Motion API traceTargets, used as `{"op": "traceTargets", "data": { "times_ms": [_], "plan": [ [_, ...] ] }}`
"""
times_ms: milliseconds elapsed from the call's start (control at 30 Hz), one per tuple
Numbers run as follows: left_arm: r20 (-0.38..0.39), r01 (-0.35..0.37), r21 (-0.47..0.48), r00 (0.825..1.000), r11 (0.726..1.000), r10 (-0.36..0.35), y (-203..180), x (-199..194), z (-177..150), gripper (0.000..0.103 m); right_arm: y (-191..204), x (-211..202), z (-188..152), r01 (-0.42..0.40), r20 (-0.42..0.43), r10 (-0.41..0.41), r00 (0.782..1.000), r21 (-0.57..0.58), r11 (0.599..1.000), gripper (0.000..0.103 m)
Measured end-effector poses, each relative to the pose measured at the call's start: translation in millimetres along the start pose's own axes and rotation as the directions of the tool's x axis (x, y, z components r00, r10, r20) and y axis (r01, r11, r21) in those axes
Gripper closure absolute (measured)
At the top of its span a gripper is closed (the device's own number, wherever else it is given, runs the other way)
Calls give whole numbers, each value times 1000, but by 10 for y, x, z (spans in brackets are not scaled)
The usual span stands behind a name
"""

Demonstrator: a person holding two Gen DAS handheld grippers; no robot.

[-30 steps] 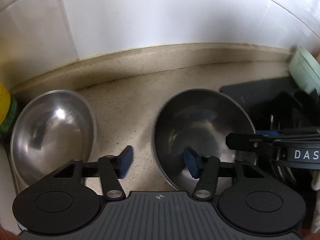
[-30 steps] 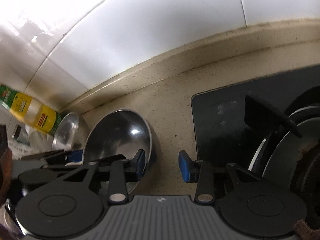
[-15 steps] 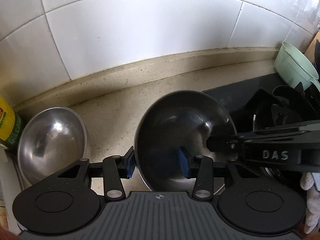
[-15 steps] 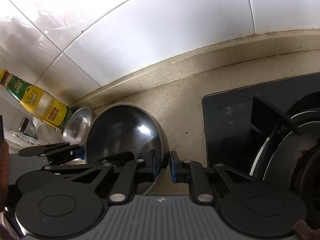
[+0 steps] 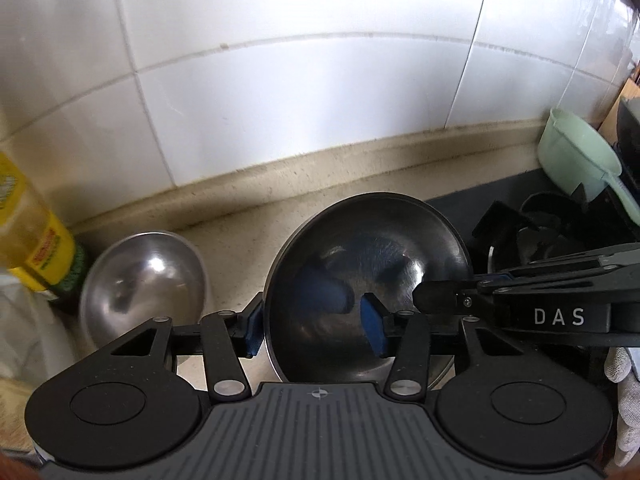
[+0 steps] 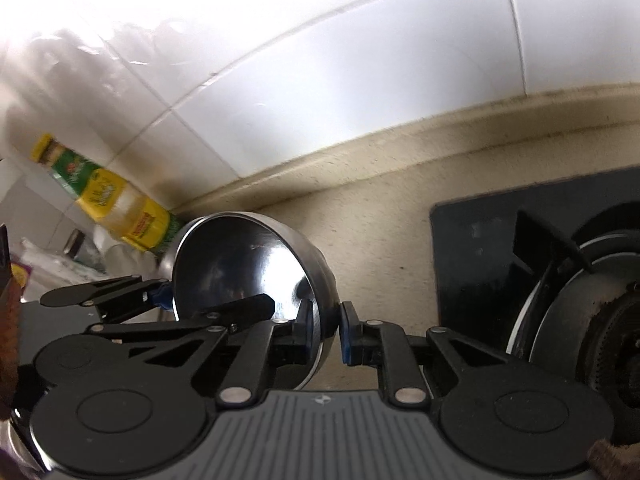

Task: Organize plates and bowls
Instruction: 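Lift the steel bowl with the left tool and carry it over another bowl, then lower the held bowl into the other steel bowl with the left tool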

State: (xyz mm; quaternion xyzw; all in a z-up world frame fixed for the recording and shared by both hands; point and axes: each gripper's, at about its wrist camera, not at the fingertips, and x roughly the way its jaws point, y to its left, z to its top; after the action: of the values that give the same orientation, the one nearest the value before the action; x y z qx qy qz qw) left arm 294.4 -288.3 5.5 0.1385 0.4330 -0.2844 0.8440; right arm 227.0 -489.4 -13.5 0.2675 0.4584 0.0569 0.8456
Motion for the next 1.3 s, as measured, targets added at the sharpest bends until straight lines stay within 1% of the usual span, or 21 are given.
{"op": "traceTargets", "data": {
  "times_ms": [267,367,533,733,900,1067,1300],
  "plan": [
    [72,-72,-17,995,997,73,94,-621,-271,45,408,-252,-154,-70,0,70,998,-70,995,89],
    [78,-91,-29,993,995,93,133,-802,-426,45,551,-292,-257,-103,-16,102,995,-97,990,89],
    [68,-118,-65,990,991,123,228,-1001,-667,44,773,-280,-436,-128,-63,120,991,-141,982,89],
    [38,-138,-95,989,986,142,318,-1053,-843,44,953,-147,-628,-150,-131,128,983,-173,973,89],
    [19,-141,-104,989,984,144,374,-1037,-916,44,993,-79,-700,-155,-171,124,977,-181,971,89],
    [-5,-133,-112,991,985,134,382,-958,-973,45,1002,13,-712,-130,-190,94,977,-189,973,89],
    [-39,-125,-108,992,986,121,436,-830,-993,46,968,147,-686,-113,-231,68,971,-191,975,89]
  ]
}}
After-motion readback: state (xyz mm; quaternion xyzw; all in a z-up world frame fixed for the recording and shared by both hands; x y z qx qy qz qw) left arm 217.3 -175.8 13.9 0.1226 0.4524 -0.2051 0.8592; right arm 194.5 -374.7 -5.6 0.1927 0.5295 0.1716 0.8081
